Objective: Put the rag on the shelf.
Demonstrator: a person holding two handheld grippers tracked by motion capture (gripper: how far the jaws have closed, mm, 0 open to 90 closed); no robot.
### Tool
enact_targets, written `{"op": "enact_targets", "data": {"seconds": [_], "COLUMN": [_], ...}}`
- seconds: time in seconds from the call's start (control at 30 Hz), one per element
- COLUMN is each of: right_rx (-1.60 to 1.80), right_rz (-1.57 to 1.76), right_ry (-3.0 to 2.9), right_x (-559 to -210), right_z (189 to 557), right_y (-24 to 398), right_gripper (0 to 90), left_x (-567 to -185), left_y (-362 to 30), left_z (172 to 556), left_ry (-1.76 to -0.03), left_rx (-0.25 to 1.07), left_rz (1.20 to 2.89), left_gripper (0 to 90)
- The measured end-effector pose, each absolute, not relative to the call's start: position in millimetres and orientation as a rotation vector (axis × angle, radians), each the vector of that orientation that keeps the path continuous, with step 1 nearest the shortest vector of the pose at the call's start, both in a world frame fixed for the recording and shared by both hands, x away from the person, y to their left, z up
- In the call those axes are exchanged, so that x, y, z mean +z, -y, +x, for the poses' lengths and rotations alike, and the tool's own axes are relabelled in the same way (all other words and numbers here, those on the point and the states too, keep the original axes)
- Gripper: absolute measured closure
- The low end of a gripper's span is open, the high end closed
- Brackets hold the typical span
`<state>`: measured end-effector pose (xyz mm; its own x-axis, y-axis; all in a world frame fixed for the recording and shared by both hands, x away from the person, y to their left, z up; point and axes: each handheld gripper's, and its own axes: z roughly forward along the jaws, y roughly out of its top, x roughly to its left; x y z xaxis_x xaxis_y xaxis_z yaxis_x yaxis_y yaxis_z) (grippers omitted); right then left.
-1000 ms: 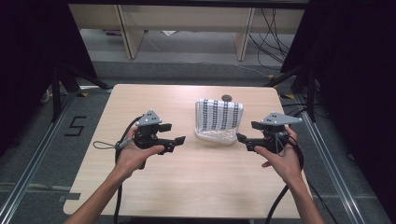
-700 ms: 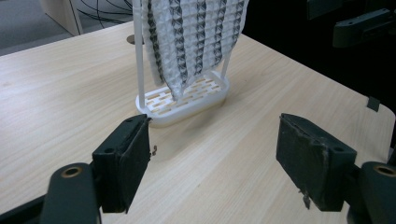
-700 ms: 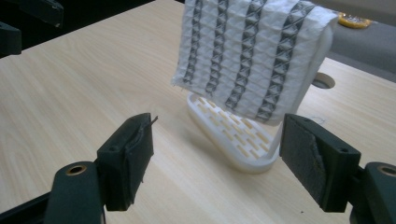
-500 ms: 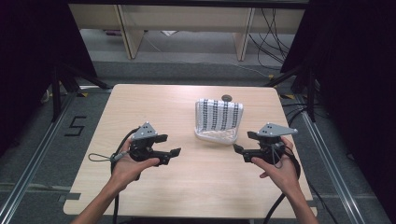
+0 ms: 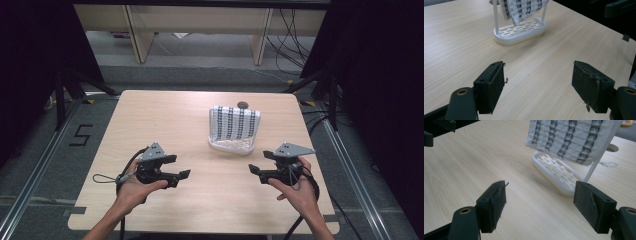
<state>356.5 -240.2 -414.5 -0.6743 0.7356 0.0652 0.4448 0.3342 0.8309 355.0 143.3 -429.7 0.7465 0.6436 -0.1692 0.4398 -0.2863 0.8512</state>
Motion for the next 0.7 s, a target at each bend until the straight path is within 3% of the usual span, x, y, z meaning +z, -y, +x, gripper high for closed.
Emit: {"op": "enact_targets", "data": {"seconds": [0.7], "right_rx": [1.254], "right_rz": [1.084], "right_ry": [-2.313], "right_x": [-431], "right_z": [339], "right_y": [247], "right_gripper": [27.2], "left_x": [-447], "left_y": [-156], "left_z": [336], "left_ry": [-0.834], "left_rx": [0.235], "left_rz": [1.938], "left_gripper": [25.5]}}
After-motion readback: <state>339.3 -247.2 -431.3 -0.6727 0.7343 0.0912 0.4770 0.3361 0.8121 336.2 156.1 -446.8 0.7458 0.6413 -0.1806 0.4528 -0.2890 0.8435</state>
